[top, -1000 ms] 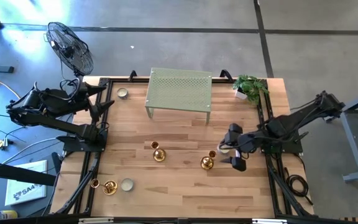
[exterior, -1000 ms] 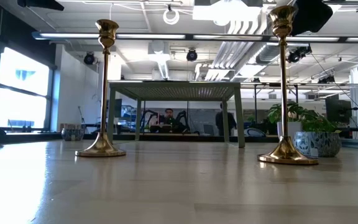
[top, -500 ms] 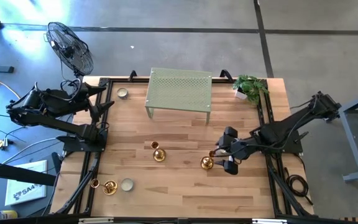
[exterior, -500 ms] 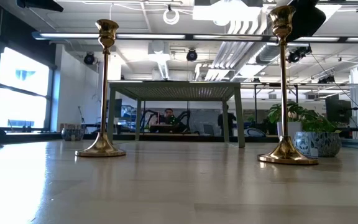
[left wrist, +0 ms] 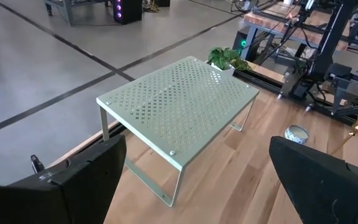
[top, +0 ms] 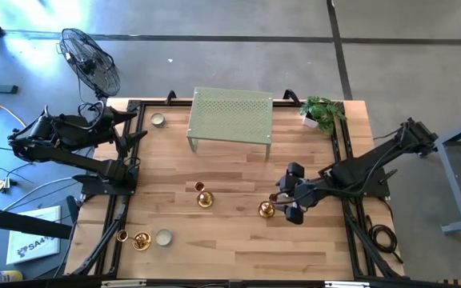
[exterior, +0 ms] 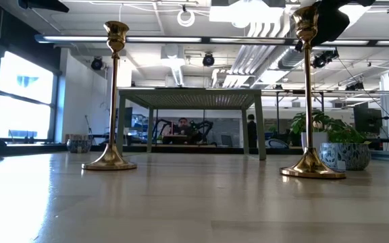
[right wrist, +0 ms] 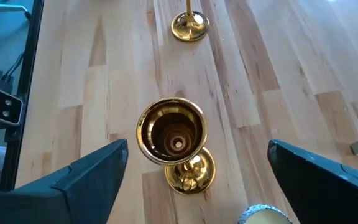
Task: Stock candles and holders on shelf
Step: Put the right gold candle holder on the shelf
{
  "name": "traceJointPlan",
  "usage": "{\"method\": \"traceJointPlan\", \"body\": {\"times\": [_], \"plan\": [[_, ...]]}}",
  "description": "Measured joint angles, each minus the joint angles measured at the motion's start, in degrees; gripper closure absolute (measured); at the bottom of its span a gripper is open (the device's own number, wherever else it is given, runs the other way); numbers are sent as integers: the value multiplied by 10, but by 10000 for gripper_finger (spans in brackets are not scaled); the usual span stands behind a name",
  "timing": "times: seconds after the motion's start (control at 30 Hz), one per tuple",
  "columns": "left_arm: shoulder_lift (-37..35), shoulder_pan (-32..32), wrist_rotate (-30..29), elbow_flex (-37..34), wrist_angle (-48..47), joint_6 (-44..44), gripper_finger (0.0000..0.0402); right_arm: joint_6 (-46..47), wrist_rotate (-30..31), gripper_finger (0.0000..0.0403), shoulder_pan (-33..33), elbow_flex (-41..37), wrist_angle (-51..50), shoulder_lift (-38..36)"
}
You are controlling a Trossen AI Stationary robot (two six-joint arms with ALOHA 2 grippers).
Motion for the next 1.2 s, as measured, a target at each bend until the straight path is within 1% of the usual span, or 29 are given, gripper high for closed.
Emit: {"method": "traceJointPlan", "body": {"times": [0.37,0.63,1.2], "plan": [[0,0,4,0,0,-9,14,-11,0,28,-4,0,14,14],[0,0,4,0,0,-11,14,-9,-11,38,-9,0,19,40],[0,0,4,0,0,-11,14,0,-11,80,-9,0,34,50]]}}
